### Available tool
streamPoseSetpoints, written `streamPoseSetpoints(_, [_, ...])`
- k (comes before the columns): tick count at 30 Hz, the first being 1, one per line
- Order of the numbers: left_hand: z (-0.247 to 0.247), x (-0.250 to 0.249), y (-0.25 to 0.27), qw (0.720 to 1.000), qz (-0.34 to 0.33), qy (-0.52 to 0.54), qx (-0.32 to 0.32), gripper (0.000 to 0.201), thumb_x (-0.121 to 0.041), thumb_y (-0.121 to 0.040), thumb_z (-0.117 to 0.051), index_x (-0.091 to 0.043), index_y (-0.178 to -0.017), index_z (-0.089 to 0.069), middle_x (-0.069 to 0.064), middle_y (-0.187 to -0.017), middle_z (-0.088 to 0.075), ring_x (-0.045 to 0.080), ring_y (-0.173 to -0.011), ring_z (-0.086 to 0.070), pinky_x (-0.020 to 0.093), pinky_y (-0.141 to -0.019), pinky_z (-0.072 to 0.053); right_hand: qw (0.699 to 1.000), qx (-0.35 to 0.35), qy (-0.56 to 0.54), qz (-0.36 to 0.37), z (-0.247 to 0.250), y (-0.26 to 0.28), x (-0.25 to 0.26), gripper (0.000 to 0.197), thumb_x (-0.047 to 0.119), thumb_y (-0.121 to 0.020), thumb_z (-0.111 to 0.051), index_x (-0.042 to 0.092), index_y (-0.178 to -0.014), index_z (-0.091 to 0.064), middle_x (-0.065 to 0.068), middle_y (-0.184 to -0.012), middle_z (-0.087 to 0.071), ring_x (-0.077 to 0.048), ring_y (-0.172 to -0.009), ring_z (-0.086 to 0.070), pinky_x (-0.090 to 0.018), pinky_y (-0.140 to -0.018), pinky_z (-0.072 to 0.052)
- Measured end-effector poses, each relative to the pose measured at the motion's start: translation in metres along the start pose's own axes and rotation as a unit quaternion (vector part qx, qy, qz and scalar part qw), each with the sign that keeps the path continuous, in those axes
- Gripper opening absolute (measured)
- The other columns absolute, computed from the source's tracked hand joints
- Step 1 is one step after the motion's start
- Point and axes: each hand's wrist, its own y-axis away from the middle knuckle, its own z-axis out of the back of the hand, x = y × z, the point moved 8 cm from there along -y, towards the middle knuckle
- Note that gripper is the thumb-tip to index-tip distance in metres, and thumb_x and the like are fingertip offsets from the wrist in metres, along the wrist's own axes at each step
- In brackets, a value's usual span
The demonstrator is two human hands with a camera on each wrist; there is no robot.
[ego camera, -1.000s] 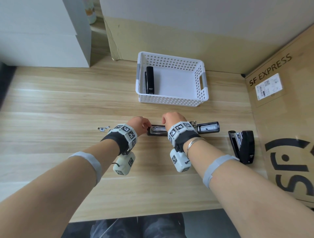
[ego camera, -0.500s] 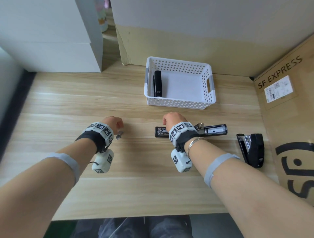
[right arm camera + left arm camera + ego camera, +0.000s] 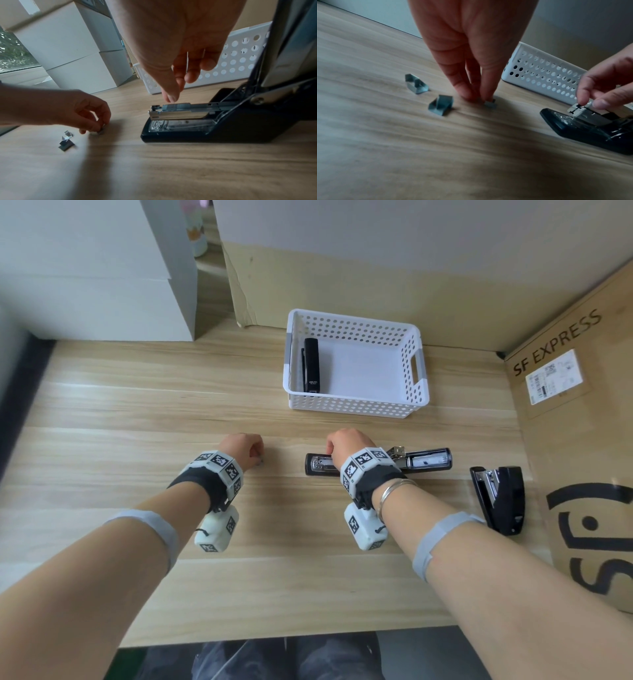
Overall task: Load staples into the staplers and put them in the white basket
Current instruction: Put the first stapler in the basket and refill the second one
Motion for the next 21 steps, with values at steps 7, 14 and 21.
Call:
streamPoseSetpoints(7, [-0.004,-0.026,-0.004,0.999,-0.034,0.017,-0.004,0.019,-0.009,-0.083,-0.063,-0.006,-0.101,-0.059,0.009,-0.107,-0.069,0.027,-0.095,-0.064,0.027,-0.078,-0.047,1.0,0.008,-0.018,0.003,0.001,-0.002,0.001,0.034,-0.002,-0.086,-0.047,0.021,-0.1,-0.068,-0.005,-0.11,-0.066,-0.026,-0.096,-0.063,-0.028,-0.071,-0.048])
streamPoseSetpoints(14, [-0.004,-0.041,-0.007,0.997,-0.047,0.068,-0.002,0.013,-0.01,-0.084,-0.064,-0.01,-0.096,-0.058,0.008,-0.104,-0.068,0.017,-0.079,-0.057,0.026,-0.073,-0.045,0.999,-0.008,-0.043,0.012,-0.001,-0.005,-0.001,0.032,0.001,-0.089,-0.048,0.024,-0.095,-0.07,-0.002,-0.105,-0.068,-0.021,-0.081,-0.058,-0.027,-0.067,-0.048])
streamPoseSetpoints(21, [-0.004,-0.082,-0.008,0.982,-0.102,0.161,0.014,0.022,-0.008,-0.081,-0.066,-0.02,-0.088,-0.048,0.005,-0.089,-0.071,0.016,-0.079,-0.061,0.026,-0.076,-0.046,0.993,-0.039,-0.109,0.023,0.011,-0.006,0.003,0.018,0.025,-0.093,-0.057,0.017,-0.104,-0.069,-0.003,-0.106,-0.071,-0.022,-0.1,-0.064,-0.032,-0.086,-0.051])
